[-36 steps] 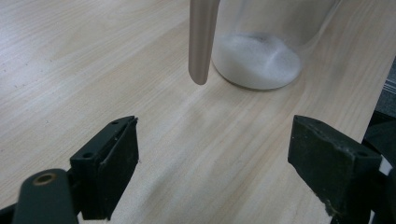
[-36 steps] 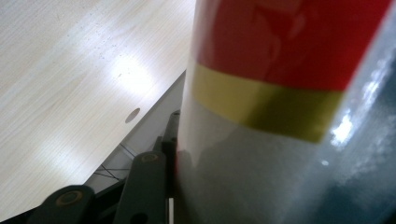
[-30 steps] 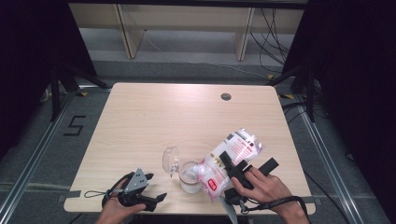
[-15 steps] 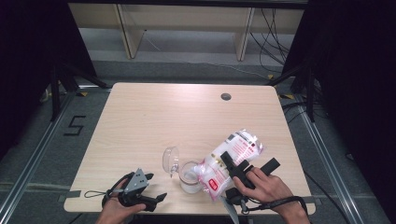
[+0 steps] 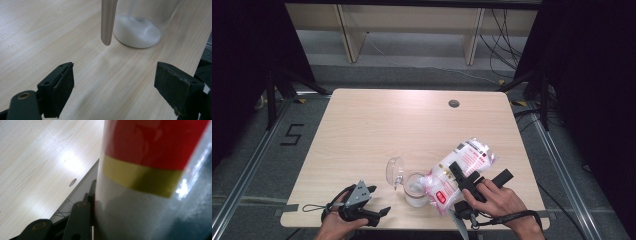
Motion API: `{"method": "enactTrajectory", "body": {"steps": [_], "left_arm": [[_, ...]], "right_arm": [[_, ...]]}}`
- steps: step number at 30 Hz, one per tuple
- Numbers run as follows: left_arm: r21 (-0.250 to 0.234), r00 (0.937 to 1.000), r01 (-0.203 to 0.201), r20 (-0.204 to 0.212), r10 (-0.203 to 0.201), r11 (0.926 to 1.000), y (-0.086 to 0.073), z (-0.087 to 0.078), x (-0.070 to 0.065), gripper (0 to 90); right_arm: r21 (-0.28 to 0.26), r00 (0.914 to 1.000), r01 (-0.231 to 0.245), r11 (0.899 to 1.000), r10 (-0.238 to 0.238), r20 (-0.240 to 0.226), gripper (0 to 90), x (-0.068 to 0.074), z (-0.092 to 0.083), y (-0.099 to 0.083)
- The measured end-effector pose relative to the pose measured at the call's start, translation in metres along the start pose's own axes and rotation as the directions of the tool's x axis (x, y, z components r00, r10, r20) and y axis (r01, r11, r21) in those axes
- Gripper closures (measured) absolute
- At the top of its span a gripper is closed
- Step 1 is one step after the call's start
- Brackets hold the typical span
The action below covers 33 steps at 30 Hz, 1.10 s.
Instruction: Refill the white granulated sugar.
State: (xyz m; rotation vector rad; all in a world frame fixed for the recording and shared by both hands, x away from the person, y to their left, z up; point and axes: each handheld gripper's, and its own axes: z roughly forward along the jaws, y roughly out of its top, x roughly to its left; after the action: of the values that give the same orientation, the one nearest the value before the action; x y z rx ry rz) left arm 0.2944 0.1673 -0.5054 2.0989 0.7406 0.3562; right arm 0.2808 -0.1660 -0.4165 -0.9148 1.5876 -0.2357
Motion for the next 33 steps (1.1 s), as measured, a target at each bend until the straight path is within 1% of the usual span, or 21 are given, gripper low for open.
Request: {"method": "enactTrajectory", "body": {"steps": [4,5,6,7,8,10,11,12,14,15,17,18,19,20,21,22,23,24,27,30,33], "left_arm": [[-0.002,1.0000,0.002,0.002,-0.002,1.0000,0.0000,0.0002,-0.0001,15.9],[-0.002,1.0000,0.003,0.002,-0.003,1.0000,-0.0001,0.0002,-0.0002,15.9],[-0.003,1.0000,0.002,0.002,-0.002,1.0000,-0.0001,0.0003,-0.0002,15.9],[-0.002,1.0000,0.004,0.002,-0.004,1.0000,-0.0001,0.0003,-0.0004,15.9],[-0.002,0.9995,0.032,0.001,-0.032,0.9995,-0.0007,0.0006,-0.0020,15.9],[0.004,0.9997,0.025,-0.003,-0.025,0.9997,-0.0006,0.0003,-0.0015,15.9],[0.000,0.9999,0.014,-0.001,-0.014,0.9999,-0.0004,0.0002,-0.0009,15.9],[-0.002,1.0000,0.003,0.003,-0.003,1.0000,-0.0001,0.0001,-0.0002,15.9],[-0.003,1.0000,0.002,0.002,-0.002,1.0000,-0.0001,0.0002,0.0001,15.9],[-0.003,1.0000,0.003,0.002,-0.003,1.0000,-0.0001,0.0003,-0.0001,15.9],[-0.003,1.0000,0.004,0.003,-0.004,1.0000,-0.0001,0.0003,-0.0003,15.9],[0.002,0.9997,0.026,-0.002,-0.026,0.9997,-0.0005,0.0004,-0.0016,15.9],[0.002,0.9997,0.026,-0.002,-0.026,0.9997,-0.0006,0.0004,-0.0016,15.9],[-0.002,0.9995,0.032,0.001,-0.032,0.9995,-0.0007,0.0007,-0.0020,15.9],[-0.002,0.9996,0.027,0.001,-0.027,0.9996,-0.0006,0.0007,-0.0016,15.9],[-0.001,0.9999,0.015,0.001,-0.015,0.9999,-0.0004,0.0005,-0.0008,15.9],[-0.001,0.9999,0.015,0.001,-0.015,0.9999,-0.0004,0.0005,-0.0008,15.9],[-0.003,1.0000,0.005,0.001,-0.005,1.0000,-0.0002,0.0005,-0.0001,15.9],[0.003,1.0000,0.003,-0.001,-0.003,1.0000,-0.0003,0.0003,0.0000,15.9],[0.002,1.0000,0.002,0.000,-0.002,1.0000,-0.0002,0.0004,0.0003,15.9],[-0.010,1.0000,0.003,0.002,-0.003,0.9999,-0.0007,0.0008,0.0005,15.9]], "right_arm": [[-0.006,1.0000,0.001,1.000,-0.001,0.000,65.4,0.0004,0.0006,-0.0001],[0.006,0.9998,-0.020,1.000,0.020,-0.004,65.4,0.0016,0.0000,0.0006],[0.001,0.9997,-0.024,1.000,0.024,-0.006,65.4,0.0019,0.0003,0.0005],[0.003,0.9990,-0.044,0.999,0.044,-0.006,65.4,0.0034,0.0003,0.0004],[-0.007,0.9999,-0.009,1.000,0.008,-0.006,65.4,0.0007,0.0010,0.0005],[-0.007,1.0000,-0.005,1.000,0.006,0.006,65.4,0.0014,0.0011,0.0012],[-0.010,1.0000,-0.005,1.000,0.005,-0.003,65.5,0.0009,0.0014,0.0013],[-0.001,1.0000,-0.008,1.000,0.008,0.004,65.5,0.0011,0.0009,0.0015],[-0.008,1.0000,-0.003,1.000,0.003,0.000,65.5,0.0005,0.0013,0.0012],[-0.007,0.9999,-0.010,1.000,0.010,-0.002,65.5,0.0004,0.0009,0.0013],[-0.008,0.9999,-0.010,1.000,0.010,-0.004,65.5,0.0002,0.0010,0.0010],[-0.007,0.9999,-0.010,1.000,0.010,-0.003,65.5,0.0001,0.0010,0.0008],[-0.006,1.0000,-0.005,1.000,0.005,0.002,65.6,0.0003,0.0014,0.0007],[-0.014,0.9999,-0.009,1.000,0.009,-0.005,65.6,0.0004,0.0021,0.0007],[-0.015,1.0000,-0.009,1.000,0.009,0.001,65.7,0.0005,0.0024,0.0008],[-0.016,0.9999,-0.012,1.000,0.012,-0.004,65.7,0.0007,0.0025,0.0010],[-0.017,0.9999,-0.011,1.000,0.010,-0.005,65.7,0.0006,0.0028,0.0011],[-0.017,0.9999,-0.011,1.000,0.011,-0.005,65.8,0.0006,0.0029,0.0012],[-0.012,0.9999,-0.009,1.000,0.009,0.006,65.9,0.0004,0.0022,0.0008],[-0.015,1.0000,-0.009,1.000,0.009,0.001,66.0,0.0000,0.0021,-0.0001],[-0.009,0.9999,-0.016,1.000,0.016,0.007,66.1,-0.0006,0.0013,-0.0010]]}}
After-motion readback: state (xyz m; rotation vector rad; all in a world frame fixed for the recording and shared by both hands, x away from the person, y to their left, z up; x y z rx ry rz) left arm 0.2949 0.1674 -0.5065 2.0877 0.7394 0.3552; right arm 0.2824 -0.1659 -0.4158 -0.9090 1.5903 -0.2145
